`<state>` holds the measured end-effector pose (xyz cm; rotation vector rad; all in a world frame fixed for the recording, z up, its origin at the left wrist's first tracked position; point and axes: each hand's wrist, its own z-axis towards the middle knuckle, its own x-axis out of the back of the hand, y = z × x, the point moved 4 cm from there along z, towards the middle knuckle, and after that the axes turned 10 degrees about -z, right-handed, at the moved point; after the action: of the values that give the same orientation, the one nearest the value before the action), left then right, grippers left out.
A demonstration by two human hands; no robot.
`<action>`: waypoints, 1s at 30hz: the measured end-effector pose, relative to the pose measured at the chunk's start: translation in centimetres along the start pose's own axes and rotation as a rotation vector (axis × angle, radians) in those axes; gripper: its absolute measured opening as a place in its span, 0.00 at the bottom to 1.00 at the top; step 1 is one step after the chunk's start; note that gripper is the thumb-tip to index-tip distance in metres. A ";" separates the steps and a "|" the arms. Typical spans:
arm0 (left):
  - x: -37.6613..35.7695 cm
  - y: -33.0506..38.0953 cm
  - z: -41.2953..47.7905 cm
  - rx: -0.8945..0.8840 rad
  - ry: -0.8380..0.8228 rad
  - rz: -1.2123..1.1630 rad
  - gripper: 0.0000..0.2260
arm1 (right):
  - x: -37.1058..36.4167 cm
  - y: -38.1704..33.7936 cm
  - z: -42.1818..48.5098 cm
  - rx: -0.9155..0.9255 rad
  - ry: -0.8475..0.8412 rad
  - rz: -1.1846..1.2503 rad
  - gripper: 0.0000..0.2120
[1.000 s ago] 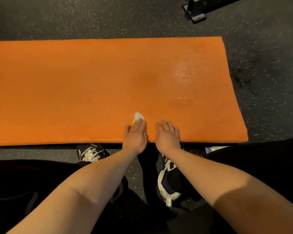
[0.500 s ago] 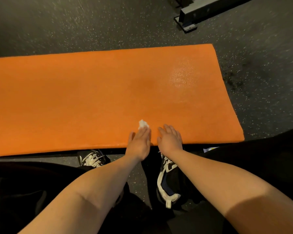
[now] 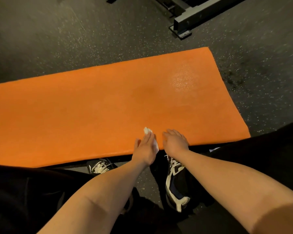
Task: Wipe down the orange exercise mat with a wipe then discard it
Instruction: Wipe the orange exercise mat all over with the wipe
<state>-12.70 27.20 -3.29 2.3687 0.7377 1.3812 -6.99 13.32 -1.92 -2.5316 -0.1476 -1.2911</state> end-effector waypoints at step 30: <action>-1.3 2.0 1.5 -0.159 0.054 0.002 0.24 | -0.1 2.4 -0.9 -0.126 0.014 0.018 0.26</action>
<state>-11.40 24.85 -3.98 2.2185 0.6156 1.4525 -7.21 10.80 -2.04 -2.6215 -0.0408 -1.3507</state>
